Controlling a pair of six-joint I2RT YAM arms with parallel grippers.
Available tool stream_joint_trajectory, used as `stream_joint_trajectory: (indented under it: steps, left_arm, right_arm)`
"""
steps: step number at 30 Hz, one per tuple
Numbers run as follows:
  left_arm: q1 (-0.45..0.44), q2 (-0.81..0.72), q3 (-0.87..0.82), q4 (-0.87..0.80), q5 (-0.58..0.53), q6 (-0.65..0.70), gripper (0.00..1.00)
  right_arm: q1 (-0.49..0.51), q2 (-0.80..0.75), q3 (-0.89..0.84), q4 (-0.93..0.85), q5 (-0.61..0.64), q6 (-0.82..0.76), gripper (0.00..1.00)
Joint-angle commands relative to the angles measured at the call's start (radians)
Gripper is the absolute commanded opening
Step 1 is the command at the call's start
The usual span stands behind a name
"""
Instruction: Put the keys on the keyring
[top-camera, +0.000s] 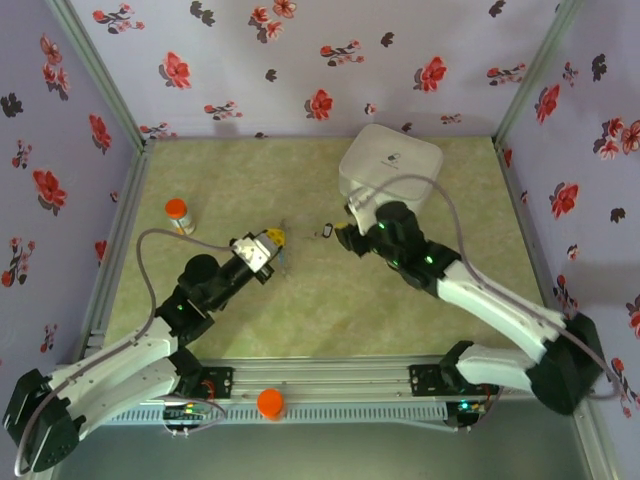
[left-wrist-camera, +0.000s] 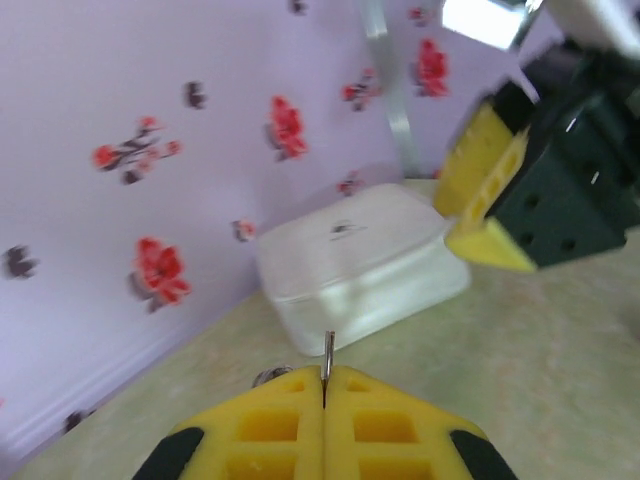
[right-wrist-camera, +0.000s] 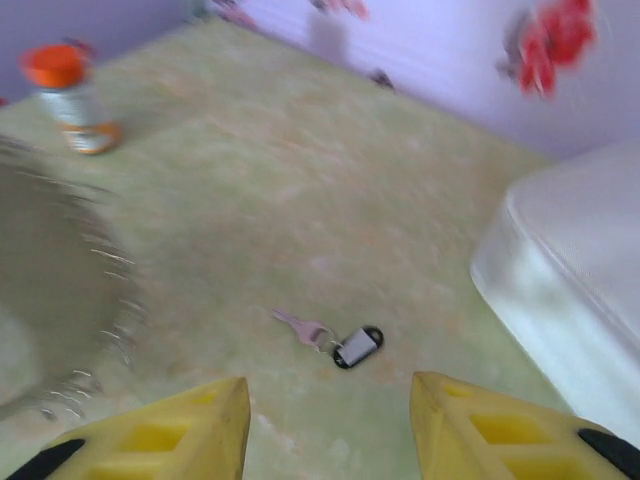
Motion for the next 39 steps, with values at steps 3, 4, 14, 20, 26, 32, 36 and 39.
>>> stream_joint_trajectory:
  steps: [3,4,14,20,26,32,36,39]
  left_arm:
    - [0.001,0.012,0.007,0.032,-0.24,-0.124,0.0]
    - [0.002,0.017,-0.001,0.032,-0.233,-0.128,0.0]
    - [0.008,0.003,-0.051,0.075,-0.166,-0.14,0.0]
    - [0.008,-0.031,-0.062,0.053,-0.151,-0.124,0.0]
    - [0.008,-0.036,-0.07,0.054,-0.131,-0.119,0.0]
    - [0.008,-0.038,-0.077,0.05,-0.118,-0.119,0.0]
    - [0.008,-0.031,-0.077,0.051,-0.108,-0.119,0.0]
    - [0.008,-0.031,-0.077,0.053,-0.106,-0.12,0.0]
  right_arm:
    - [-0.027,0.395,0.378,-0.407,0.144,0.471,0.45]
    - [-0.027,0.464,0.442,-0.452,0.125,0.492,0.45]
    - [-0.033,0.823,0.717,-0.581,-0.002,0.393,0.5]
    - [-0.042,0.911,0.792,-0.602,-0.012,0.269,0.49]
    - [-0.054,0.975,0.857,-0.628,-0.06,0.166,0.48]
    - [-0.066,1.004,0.873,-0.643,-0.102,0.106,0.48]
    - [-0.07,1.017,0.883,-0.663,-0.139,0.085,0.46]
    - [-0.07,1.017,0.882,-0.675,-0.157,0.08,0.43]
